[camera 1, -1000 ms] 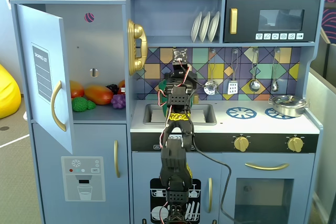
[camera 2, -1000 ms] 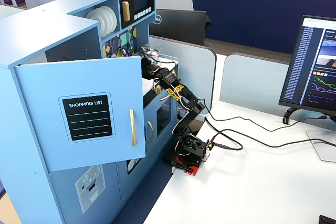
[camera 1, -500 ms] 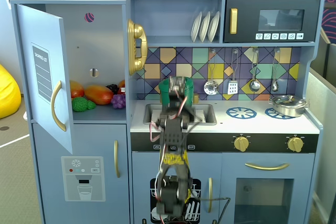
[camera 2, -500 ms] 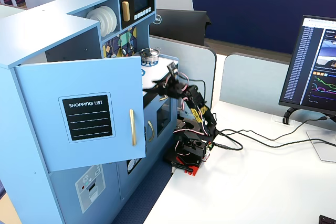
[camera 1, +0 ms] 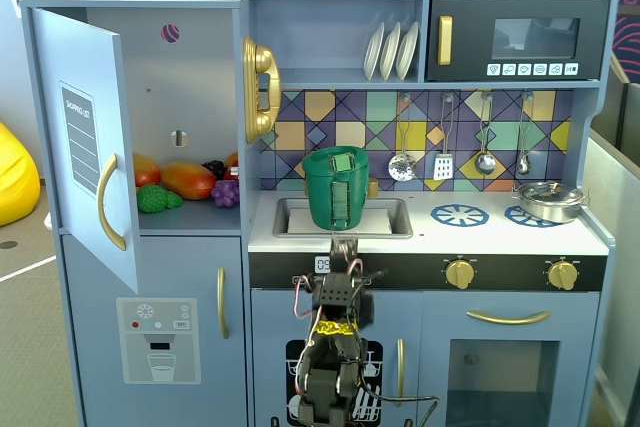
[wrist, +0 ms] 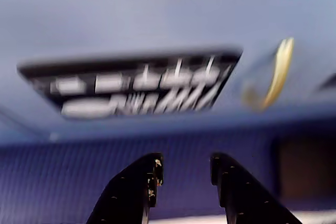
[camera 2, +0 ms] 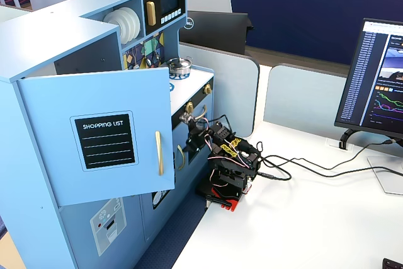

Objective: Pick up the lid from the counter and put it on the green recipient

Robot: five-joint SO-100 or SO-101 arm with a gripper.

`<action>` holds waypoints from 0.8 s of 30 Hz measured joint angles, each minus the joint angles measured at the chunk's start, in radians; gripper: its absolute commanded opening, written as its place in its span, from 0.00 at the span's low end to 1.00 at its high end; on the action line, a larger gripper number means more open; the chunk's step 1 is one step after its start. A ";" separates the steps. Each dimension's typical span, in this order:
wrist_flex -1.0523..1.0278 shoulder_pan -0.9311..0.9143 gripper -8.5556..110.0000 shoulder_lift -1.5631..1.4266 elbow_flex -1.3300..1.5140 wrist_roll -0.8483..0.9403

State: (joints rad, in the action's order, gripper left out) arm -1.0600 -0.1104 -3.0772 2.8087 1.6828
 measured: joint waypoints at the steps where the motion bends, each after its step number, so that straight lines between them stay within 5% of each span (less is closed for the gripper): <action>1: 0.000 0.011 0.07 -0.009 0.029 -0.020; 15: 0.060 0.087 0.07 -0.086 0.195 -0.160; 24: -0.229 0.126 0.08 -0.106 0.193 -0.193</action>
State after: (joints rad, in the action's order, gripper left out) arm -1.2885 0.0153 -3.1830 3.0020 1.4895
